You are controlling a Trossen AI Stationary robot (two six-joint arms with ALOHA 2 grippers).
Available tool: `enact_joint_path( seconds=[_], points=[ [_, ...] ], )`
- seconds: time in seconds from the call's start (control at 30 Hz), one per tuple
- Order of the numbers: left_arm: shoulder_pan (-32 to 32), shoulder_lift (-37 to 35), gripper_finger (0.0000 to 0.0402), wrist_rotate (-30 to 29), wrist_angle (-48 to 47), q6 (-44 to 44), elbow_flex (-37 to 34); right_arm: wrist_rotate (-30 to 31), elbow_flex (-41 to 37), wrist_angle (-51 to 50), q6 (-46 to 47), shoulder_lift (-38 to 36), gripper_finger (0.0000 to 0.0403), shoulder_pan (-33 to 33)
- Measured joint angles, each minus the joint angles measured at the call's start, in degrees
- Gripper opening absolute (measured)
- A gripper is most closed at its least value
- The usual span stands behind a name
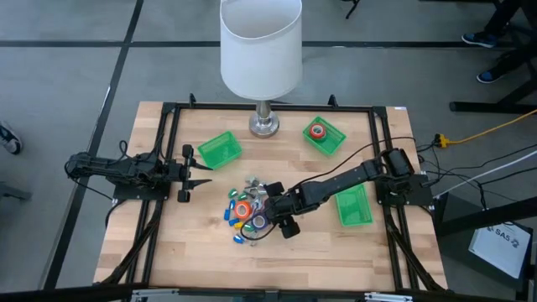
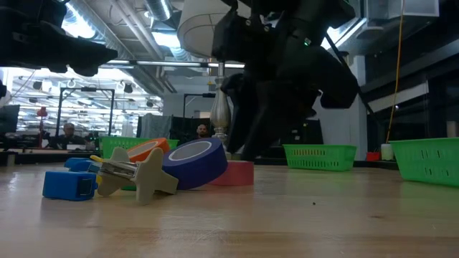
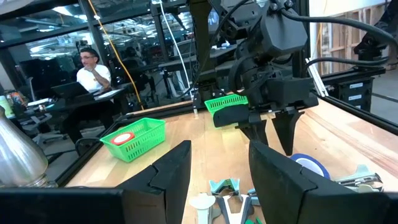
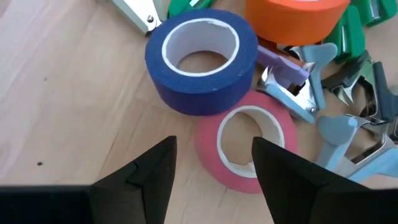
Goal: Pick and place Stapler, Stapler remover, tape
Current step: Put the pink tape into the top right green bin
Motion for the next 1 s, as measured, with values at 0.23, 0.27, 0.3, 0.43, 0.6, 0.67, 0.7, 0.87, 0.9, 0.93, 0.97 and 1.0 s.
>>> enact_joint_path(
  seconds=[0.23,0.27,0.3,0.43,0.6,0.67,0.7,0.87,0.9,0.93,0.97,1.0],
  points=[
    [0.0,-0.02,0.0157,0.0,0.0,0.0,-0.02,-0.12,-0.01,0.12,0.0,1.43,0.0213,0.0],
    [-0.02,0.0,0.0157,0.0,-0.02,0.0,-0.02,-0.31,0.0,0.7,0.0,1.88,0.0213,-0.01],
    [0.0,0.0,0.0157,0.0,0.0,0.0,-0.02,-0.48,0.08,1.65,0.0,2.32,0.0213,-0.02],
    [-0.01,-0.02,0.0157,-0.01,0.04,0.0,-0.01,-1.11,0.1,2.07,-0.15,4.02,0.0212,-0.01],
    [0.0,-0.02,0.0157,0.07,-0.02,0.0,-0.02,-1.79,0.24,2.06,0.05,4.57,0.0172,-0.02],
    [0.0,0.0,0.0157,0.11,-0.02,0.0,-0.01,-1.73,0.46,1.67,0.05,4.55,0.014,-0.02],
    [-0.01,0.0,0.0157,0.11,-0.02,0.0,-0.01,-1.73,0.76,1.29,0.05,4.59,0.0121,-0.06],
    [-0.01,0.0,0.0157,0.17,-0.02,0.0,-0.02,-2.52,3.57,-4.1,1.73,4.88,0.0043,-0.28],
    [0.0,0.0,0.0157,0.16,-0.02,0.0,-0.02,-3.22,4.46,-6.36,2.23,4.92,0.0043,-0.41],
    [0.0,0.0,0.0157,0.17,-0.02,0.0,-0.02,-3.51,5.45,-8.56,3.11,4.92,0.0043,-0.62],
    [-0.02,-0.01,0.0157,0.18,-0.02,0.0,-0.02,-3.5,6.65,-10.52,4.55,4.92,0.0043,-0.85],
    [-0.01,0.0,0.0157,0.18,-0.03,0.0,-0.01,-3.48,7.94,-12.48,6.05,4.92,0.0043,-1.1]
  ],
)
